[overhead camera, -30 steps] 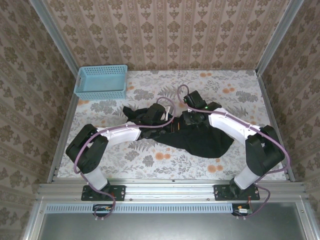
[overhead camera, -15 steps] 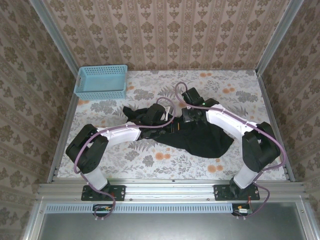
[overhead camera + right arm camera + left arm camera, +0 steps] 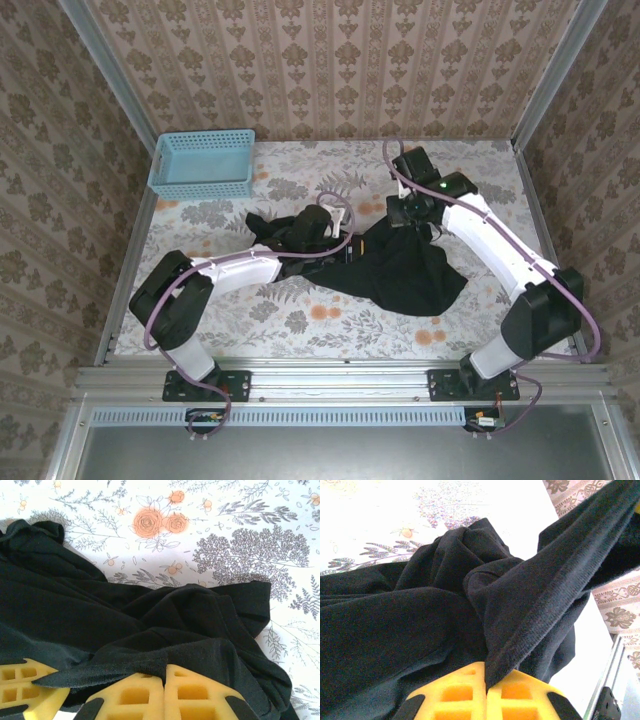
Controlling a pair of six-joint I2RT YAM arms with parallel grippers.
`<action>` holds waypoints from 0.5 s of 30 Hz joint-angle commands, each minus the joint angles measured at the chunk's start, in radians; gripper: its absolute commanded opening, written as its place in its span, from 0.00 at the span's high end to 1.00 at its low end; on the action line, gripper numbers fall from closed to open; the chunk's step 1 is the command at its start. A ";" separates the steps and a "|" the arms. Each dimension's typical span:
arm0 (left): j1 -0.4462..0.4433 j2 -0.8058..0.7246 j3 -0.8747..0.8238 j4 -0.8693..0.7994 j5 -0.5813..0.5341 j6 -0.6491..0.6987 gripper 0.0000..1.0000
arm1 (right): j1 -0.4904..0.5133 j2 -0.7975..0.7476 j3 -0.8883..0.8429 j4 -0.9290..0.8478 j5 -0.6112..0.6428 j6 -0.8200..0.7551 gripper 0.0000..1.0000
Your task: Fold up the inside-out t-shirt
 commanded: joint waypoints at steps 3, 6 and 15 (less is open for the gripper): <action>-0.005 0.003 -0.020 -0.206 -0.068 0.067 0.93 | -0.031 0.048 0.096 -0.061 0.213 -0.044 1.00; -0.010 0.005 -0.025 -0.223 -0.086 0.078 0.90 | -0.035 0.040 0.108 -0.069 0.315 -0.065 1.00; -0.009 0.005 -0.052 -0.198 -0.089 0.067 0.87 | -0.004 0.045 0.070 -0.026 0.255 -0.098 0.92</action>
